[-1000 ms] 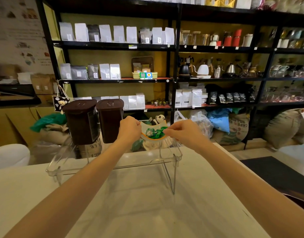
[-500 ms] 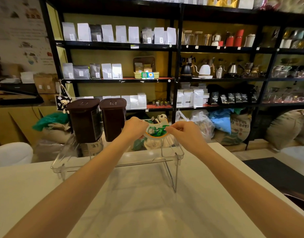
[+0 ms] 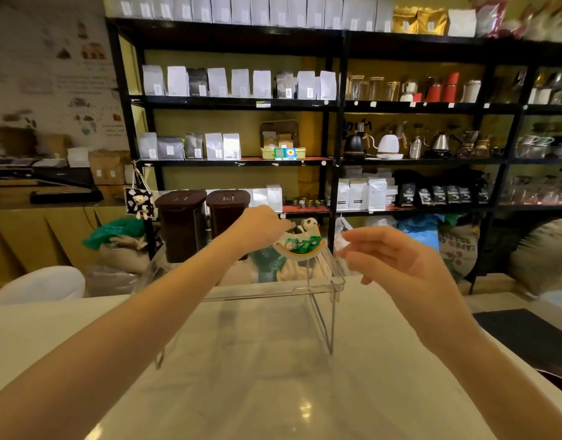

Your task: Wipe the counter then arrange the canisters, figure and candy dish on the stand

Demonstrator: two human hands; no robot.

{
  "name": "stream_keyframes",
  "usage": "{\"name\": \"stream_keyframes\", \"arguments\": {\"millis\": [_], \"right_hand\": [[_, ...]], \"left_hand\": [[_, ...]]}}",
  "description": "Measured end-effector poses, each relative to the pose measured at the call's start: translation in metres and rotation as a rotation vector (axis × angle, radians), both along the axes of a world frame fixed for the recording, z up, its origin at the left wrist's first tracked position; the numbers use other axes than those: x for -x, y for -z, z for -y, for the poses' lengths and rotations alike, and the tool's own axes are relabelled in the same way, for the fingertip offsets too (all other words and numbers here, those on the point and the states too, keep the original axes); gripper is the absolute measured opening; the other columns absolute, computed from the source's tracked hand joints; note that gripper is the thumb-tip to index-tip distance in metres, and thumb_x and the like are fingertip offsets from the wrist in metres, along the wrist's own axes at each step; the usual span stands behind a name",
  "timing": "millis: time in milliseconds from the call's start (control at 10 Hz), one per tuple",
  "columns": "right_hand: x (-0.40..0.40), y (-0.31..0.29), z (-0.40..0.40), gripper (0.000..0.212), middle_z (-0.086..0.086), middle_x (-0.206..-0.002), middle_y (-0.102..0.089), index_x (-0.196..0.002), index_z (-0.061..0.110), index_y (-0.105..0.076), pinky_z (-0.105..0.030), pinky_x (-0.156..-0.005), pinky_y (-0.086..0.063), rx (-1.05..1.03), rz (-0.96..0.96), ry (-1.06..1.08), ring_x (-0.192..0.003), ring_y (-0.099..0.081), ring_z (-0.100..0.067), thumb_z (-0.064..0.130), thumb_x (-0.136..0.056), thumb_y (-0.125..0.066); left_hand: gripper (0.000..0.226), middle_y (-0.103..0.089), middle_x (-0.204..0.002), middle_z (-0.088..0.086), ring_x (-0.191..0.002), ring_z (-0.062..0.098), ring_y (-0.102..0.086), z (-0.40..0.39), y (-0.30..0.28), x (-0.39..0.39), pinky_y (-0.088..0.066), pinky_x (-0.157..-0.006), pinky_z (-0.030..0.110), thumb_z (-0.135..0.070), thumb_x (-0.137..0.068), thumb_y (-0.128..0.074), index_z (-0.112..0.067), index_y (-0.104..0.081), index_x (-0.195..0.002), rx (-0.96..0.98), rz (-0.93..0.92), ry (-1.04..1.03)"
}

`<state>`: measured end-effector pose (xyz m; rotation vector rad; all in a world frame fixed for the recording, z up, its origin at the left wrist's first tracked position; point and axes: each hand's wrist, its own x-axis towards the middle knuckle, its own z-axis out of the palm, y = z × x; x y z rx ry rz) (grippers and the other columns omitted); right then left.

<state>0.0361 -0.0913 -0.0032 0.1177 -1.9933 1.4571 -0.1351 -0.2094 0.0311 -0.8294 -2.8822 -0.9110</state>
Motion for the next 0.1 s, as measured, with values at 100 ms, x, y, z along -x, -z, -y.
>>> {"name": "stream_keyframes", "arguments": {"millis": [100], "right_hand": [[-0.0623,-0.0205,0.0212,0.020,0.000,-0.078,-0.075,-0.086,0.023,-0.073,-0.013,-0.061,-0.052,0.135,-0.201,-0.154,-0.069,-0.066,-0.006,0.024,-0.066,-0.072]], "left_hand": [[0.041,-0.060,-0.079,0.014,-0.066,0.019,-0.047,0.0187,-0.0248,-0.0148,-0.038,-0.061,0.026,-0.031,-0.093,-0.040,0.004,-0.062,-0.091,0.036,-0.162,0.008]]}}
